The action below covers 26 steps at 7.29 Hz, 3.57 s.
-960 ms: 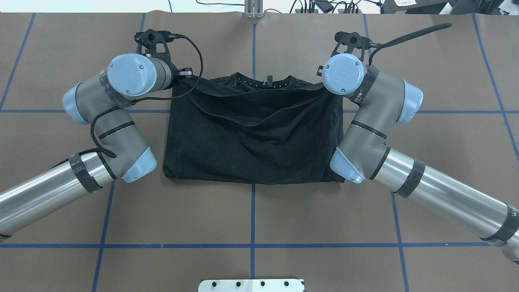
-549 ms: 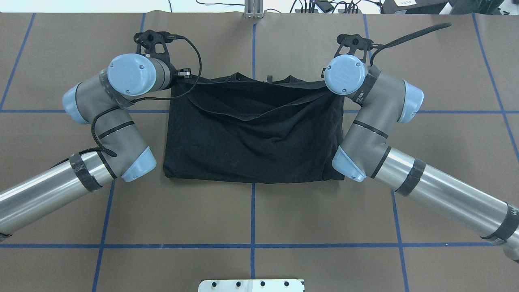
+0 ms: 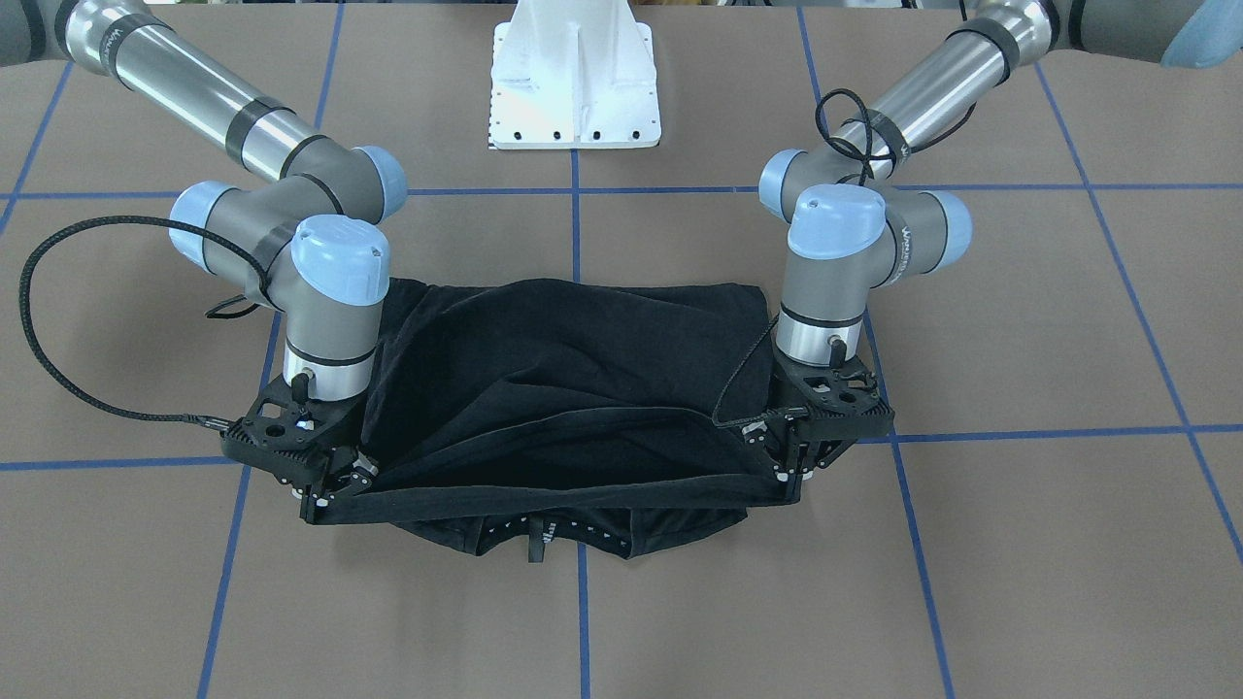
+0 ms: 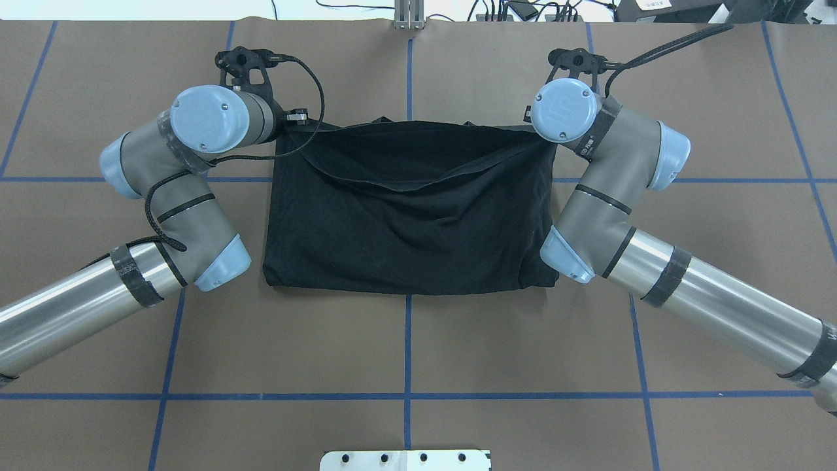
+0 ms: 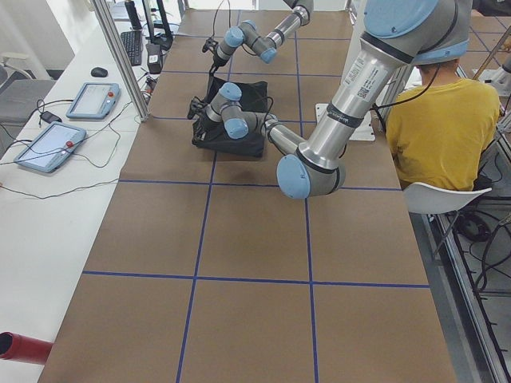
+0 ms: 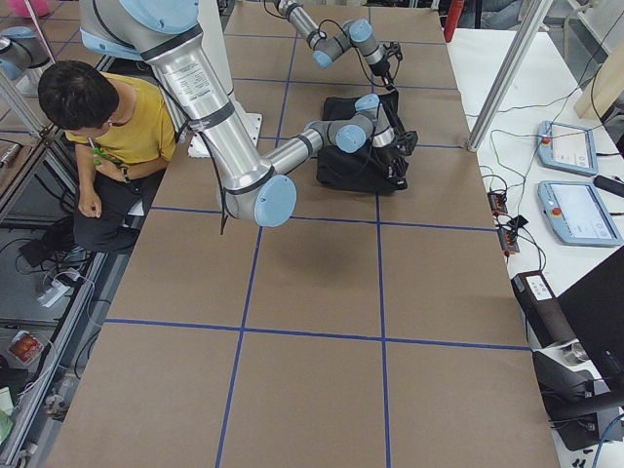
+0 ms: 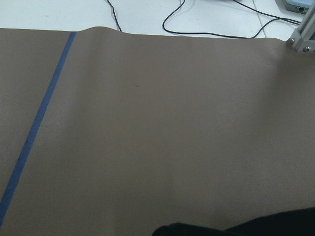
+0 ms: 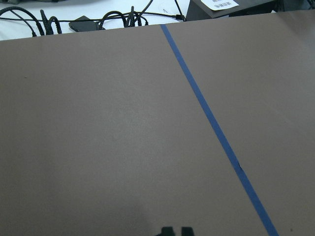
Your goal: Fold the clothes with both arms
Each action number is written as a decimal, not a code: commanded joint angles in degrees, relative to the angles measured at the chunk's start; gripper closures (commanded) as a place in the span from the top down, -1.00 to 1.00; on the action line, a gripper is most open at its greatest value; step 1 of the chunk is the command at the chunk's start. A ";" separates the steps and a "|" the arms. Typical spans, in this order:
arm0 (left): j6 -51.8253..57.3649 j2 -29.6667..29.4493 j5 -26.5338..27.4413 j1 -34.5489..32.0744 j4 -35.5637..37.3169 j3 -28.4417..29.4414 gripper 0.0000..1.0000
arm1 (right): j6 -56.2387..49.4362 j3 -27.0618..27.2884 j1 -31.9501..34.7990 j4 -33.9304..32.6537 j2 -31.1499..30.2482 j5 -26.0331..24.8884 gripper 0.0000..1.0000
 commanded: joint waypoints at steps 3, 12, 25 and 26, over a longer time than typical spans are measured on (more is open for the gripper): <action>9.47 1.34 -10.22 -4.26 -3.83 -6.62 1.00 | -11.07 4.21 4.24 0.29 0.14 13.10 1.00; 0.64 21.47 -10.74 6.33 -14.20 -19.42 1.00 | -10.90 14.42 2.75 0.29 -3.64 15.40 1.00; -2.68 25.60 -9.31 15.59 -14.47 -22.48 -1.00 | -10.46 14.34 1.78 0.38 -4.08 14.70 1.00; -3.83 25.96 -9.14 15.59 -14.29 -24.15 -1.00 | -10.37 14.34 1.60 0.38 -4.08 14.70 1.00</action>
